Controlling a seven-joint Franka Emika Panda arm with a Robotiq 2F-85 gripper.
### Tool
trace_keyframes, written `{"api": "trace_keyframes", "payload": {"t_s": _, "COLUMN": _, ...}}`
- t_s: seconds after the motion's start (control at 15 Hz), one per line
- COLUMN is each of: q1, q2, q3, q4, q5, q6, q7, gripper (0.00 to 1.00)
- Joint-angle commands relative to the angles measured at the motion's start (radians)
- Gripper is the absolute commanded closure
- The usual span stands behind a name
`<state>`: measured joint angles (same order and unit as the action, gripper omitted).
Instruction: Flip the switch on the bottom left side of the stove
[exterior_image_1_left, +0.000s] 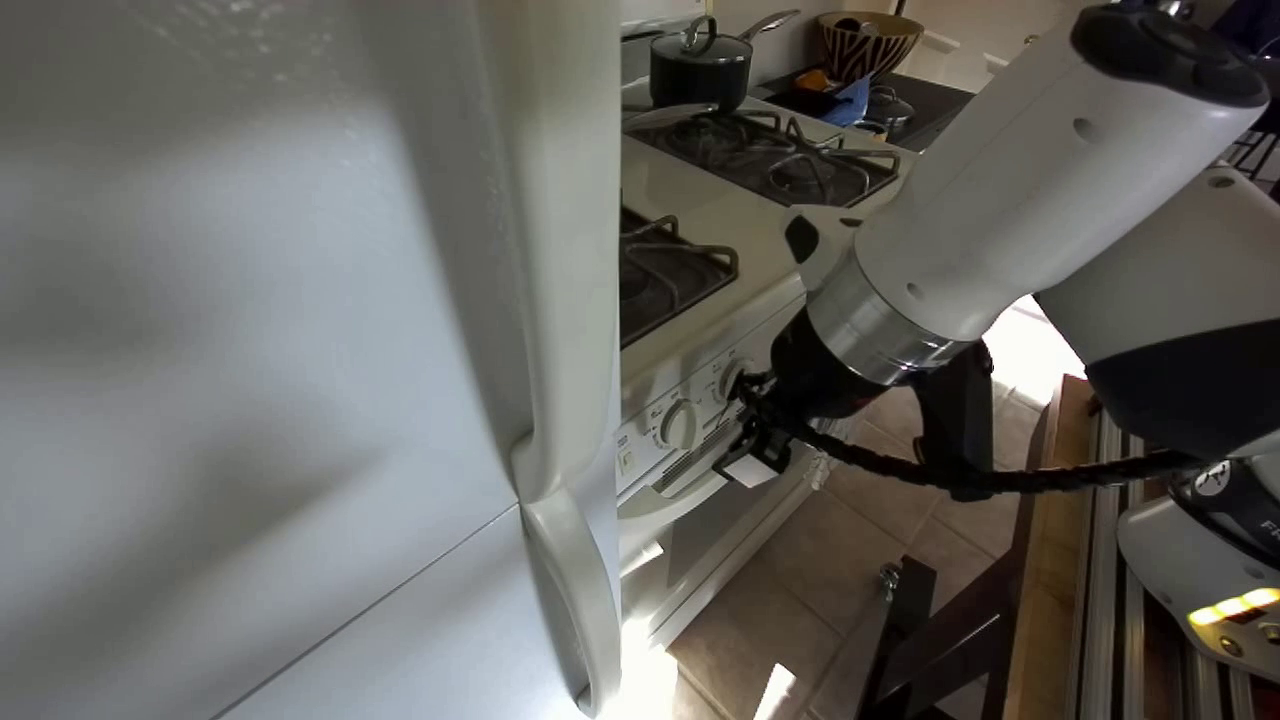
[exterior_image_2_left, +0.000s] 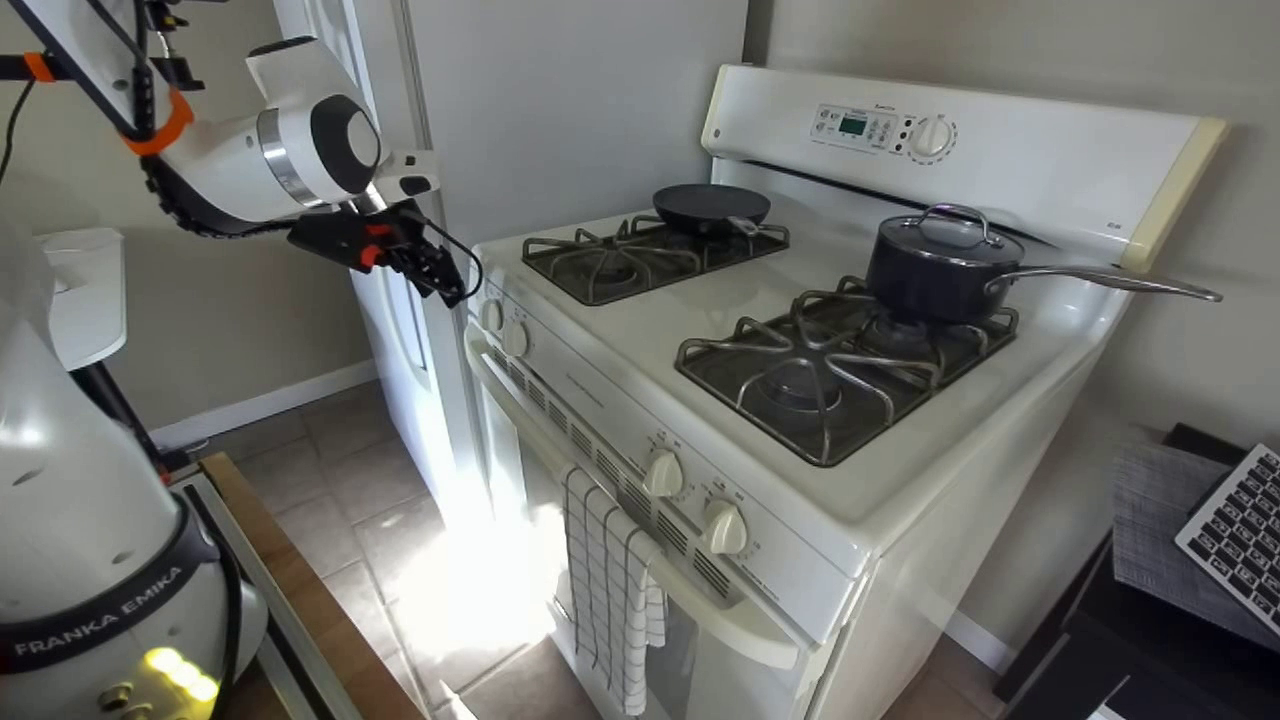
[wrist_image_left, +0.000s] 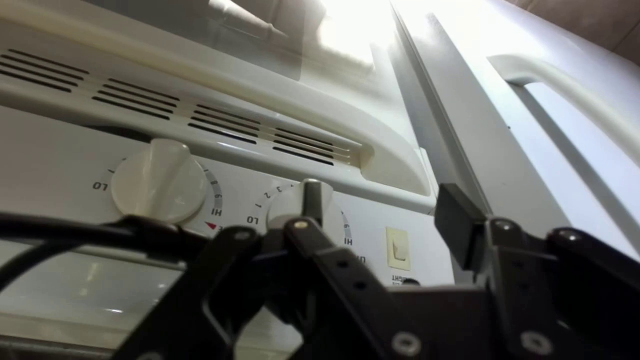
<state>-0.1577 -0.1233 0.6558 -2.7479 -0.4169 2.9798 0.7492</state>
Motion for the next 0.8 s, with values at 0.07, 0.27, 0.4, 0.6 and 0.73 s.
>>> {"api": "trace_keyframes", "payload": {"t_s": 0.07, "q1": -0.083, "q2": -0.005, "q3": 0.098, "q4": 0.001, "q5": -0.129, "q6": 0.027, "q7": 0.204, "gripper": 0.78}}
{"api": "trace_keyframes", "payload": {"t_s": 0.27, "q1": -0.149, "q2": -0.021, "q3": 0.165, "q4": 0.014, "q5": -0.225, "q6": 0.024, "q7": 0.3, "gripper": 0.99}}
{"api": "trace_keyframes", "payload": {"t_s": 0.4, "q1": -0.197, "q2": -0.023, "q3": 0.21, "q4": 0.031, "q5": -0.288, "q6": 0.017, "q7": 0.355, "gripper": 1.0}}
{"api": "trace_keyframes", "payload": {"t_s": 0.6, "q1": -0.274, "q2": -0.016, "q3": 0.277, "q4": 0.061, "q5": -0.369, "q6": 0.007, "q7": 0.405, "gripper": 1.0}}
{"api": "trace_keyframes", "payload": {"t_s": 0.73, "q1": -0.313, "q2": 0.012, "q3": 0.315, "q4": 0.076, "q5": -0.392, "q6": -0.007, "q7": 0.395, "gripper": 1.0}}
